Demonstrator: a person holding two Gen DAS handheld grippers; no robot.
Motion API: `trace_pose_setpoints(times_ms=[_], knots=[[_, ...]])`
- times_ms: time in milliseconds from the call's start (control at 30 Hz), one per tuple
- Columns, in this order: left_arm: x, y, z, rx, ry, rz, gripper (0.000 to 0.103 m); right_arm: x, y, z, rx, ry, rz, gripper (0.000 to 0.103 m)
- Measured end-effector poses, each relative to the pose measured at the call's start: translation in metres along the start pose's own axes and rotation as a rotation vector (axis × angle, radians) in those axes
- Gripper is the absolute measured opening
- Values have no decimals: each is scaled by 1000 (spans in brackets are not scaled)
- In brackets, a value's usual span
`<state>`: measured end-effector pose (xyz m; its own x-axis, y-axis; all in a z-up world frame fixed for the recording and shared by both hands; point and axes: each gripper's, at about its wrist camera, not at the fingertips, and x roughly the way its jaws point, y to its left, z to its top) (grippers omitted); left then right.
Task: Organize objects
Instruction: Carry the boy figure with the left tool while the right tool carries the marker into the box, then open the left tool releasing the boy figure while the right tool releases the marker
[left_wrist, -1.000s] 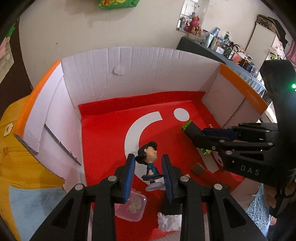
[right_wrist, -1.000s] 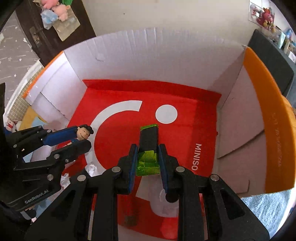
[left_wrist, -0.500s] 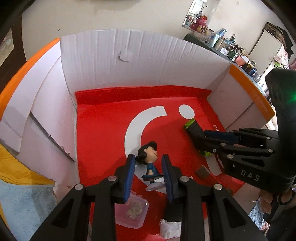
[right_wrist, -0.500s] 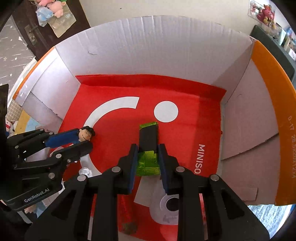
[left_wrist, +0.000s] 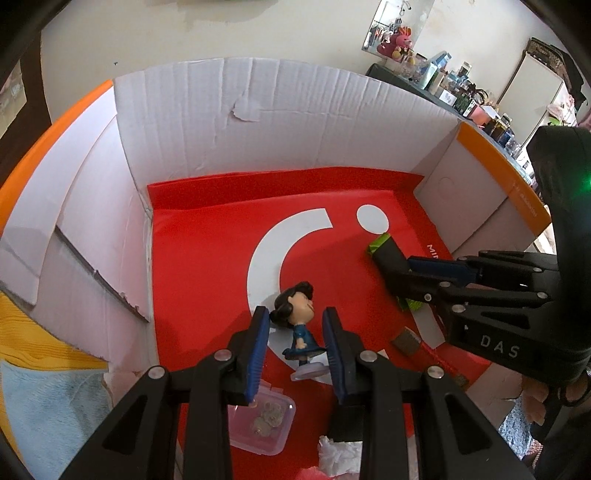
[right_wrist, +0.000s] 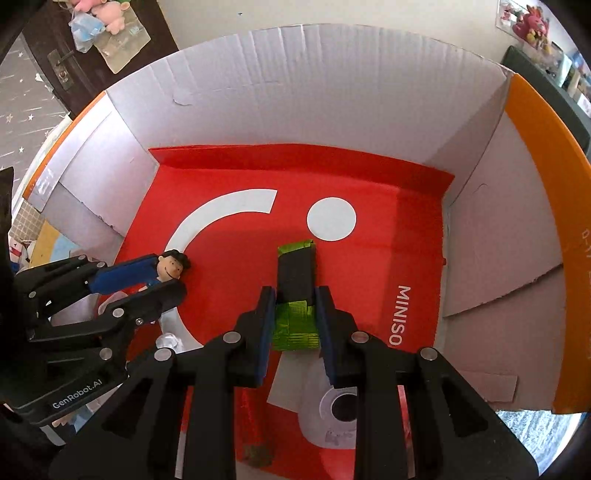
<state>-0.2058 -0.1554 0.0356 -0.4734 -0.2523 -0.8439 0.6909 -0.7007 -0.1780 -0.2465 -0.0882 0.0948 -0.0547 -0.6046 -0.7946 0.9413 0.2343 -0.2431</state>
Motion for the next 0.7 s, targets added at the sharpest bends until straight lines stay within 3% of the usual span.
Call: trace_pose_setpoints(times_ms=[700], knots=[[-6, 3, 0, -11, -16, -13, 35, 5, 6, -1, -11, -16, -24, 23]])
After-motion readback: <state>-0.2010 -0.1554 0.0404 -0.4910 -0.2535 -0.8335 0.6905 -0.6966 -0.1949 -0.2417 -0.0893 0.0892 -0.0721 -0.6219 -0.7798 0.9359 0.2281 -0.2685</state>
